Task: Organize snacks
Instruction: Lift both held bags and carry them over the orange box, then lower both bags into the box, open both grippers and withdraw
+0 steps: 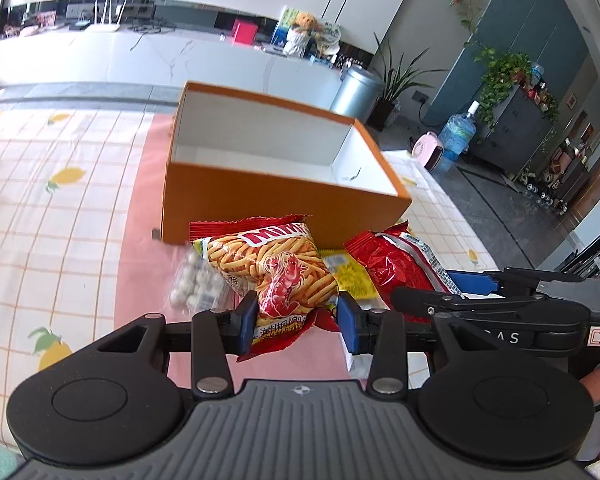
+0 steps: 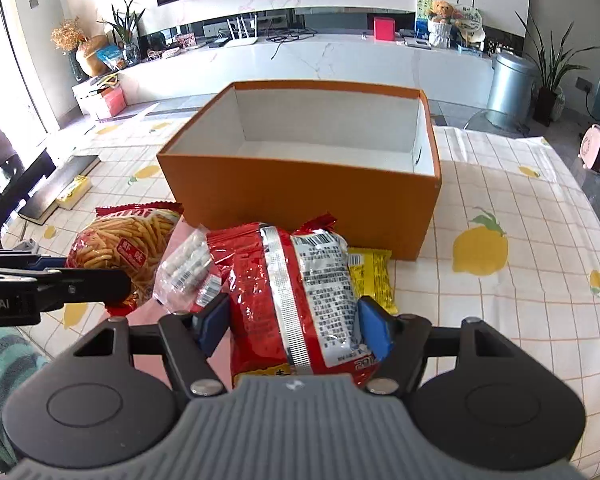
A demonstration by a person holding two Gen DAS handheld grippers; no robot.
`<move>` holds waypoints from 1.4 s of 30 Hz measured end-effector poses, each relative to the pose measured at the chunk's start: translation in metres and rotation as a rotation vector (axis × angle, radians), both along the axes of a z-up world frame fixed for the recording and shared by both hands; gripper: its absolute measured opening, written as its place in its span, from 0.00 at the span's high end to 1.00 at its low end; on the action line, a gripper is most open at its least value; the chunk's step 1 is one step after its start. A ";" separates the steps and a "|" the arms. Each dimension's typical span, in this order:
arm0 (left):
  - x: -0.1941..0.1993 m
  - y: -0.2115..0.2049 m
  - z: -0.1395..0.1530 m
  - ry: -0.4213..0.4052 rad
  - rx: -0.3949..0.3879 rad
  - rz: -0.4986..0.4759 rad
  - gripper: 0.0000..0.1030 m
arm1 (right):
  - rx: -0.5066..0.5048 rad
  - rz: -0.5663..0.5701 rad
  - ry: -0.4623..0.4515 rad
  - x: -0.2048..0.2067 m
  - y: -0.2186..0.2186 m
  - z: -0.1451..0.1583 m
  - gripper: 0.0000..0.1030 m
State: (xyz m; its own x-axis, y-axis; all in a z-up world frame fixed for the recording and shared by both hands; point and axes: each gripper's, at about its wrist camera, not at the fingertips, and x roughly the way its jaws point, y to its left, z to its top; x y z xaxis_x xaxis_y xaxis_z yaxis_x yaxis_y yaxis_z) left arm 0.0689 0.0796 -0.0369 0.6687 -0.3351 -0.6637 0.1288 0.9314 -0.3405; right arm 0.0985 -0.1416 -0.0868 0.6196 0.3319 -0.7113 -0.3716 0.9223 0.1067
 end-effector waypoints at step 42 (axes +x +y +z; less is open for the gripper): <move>0.163 -0.027 0.004 0.019 0.139 -0.107 0.55 | -0.161 -0.079 0.015 0.207 0.051 0.011 0.35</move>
State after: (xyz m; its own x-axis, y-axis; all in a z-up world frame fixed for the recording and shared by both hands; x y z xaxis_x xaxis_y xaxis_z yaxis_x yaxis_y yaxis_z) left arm 0.2317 0.0529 -0.0332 0.6209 -0.3078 -0.7209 0.2249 0.9510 -0.2123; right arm 0.3050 -0.0906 -0.0760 0.6281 0.1630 -0.7609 -0.2963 0.9542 -0.0401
